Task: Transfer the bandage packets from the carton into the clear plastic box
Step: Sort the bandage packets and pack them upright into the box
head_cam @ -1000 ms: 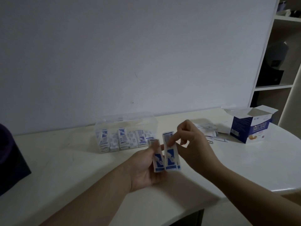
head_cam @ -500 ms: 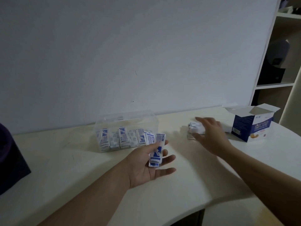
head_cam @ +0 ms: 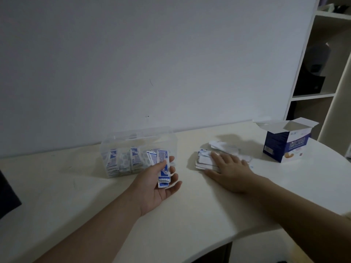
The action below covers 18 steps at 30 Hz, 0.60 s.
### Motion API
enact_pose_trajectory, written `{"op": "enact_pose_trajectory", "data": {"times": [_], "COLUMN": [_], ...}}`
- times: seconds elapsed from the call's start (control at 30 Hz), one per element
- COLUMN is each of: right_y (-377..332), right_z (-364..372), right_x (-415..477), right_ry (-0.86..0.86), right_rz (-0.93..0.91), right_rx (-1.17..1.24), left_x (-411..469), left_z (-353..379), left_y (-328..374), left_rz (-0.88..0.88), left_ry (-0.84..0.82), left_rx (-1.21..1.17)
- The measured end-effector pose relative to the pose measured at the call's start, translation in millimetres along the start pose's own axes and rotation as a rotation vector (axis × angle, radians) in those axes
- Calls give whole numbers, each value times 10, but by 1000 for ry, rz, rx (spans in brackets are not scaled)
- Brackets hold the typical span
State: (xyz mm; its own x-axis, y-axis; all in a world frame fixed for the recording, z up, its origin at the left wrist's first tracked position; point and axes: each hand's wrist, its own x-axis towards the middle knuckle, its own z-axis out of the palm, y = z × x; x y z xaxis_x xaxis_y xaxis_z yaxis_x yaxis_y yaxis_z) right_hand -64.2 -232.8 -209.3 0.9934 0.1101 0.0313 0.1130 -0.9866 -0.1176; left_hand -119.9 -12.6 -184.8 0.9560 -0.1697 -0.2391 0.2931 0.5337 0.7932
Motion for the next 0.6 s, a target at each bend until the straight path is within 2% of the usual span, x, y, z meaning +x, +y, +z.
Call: {"op": "enact_pose_trajectory", "data": {"times": [0.1,0.3,0.53,0.6], "right_y": [-185,-350,-305,-309], "right_z": [42,-7,3,8], "right_x": [-139,-385,-418,-425], "right_ry": [37,237,477,487], "right_rz": [-36,-145,-319,-328], "right_rx": [3,8,-81,-63], "left_x": [7,3,0,-2], "left_z": [-10,-61,-56,-50], "left_y": [5,23,38,34], "left_rz": [33,91,82,78], "left_ry": [34,72,85,85], "left_rx": [-25,-20,-15,-15]}}
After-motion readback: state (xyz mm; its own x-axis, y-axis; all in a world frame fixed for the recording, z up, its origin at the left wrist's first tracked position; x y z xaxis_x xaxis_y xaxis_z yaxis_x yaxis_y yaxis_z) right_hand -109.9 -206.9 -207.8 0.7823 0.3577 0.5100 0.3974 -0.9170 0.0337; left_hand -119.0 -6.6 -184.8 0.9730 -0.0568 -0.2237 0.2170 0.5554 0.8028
